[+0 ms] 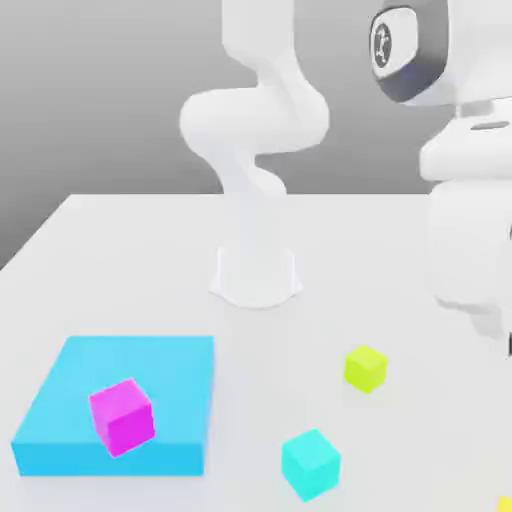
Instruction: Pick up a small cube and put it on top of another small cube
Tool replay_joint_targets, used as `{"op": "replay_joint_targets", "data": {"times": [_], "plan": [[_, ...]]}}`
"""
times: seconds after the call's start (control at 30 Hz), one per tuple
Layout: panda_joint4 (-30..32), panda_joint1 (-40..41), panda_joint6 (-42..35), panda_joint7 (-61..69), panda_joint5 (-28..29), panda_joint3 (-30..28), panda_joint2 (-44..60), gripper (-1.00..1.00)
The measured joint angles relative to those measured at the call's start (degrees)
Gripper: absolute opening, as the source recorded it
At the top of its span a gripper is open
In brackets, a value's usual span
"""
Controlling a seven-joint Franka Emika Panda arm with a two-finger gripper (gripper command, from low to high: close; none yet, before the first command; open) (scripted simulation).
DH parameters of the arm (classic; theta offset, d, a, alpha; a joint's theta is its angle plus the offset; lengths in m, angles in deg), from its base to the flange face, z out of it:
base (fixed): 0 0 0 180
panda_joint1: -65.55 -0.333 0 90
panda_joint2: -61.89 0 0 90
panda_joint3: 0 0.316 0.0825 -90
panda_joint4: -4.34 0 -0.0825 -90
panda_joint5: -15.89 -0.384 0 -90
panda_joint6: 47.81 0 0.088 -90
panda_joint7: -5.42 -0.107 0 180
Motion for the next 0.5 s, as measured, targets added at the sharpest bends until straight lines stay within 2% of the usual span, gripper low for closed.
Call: {"op": "replay_joint_targets", "data": {"times": [0.3,0.43,0.47,0.5], "plan": [[-4.11,-3.94,3.34,6.31,5.22,2.47,18.85,0.00],[-6.13,-5.15,8.58,6.16,6.77,1.60,27.17,0.00],[-6.39,-5.28,9.33,6.08,6.93,1.45,28.22,-1.00],[-6.39,-5.28,9.33,6.08,6.93,1.45,28.22,-1.00]]}}
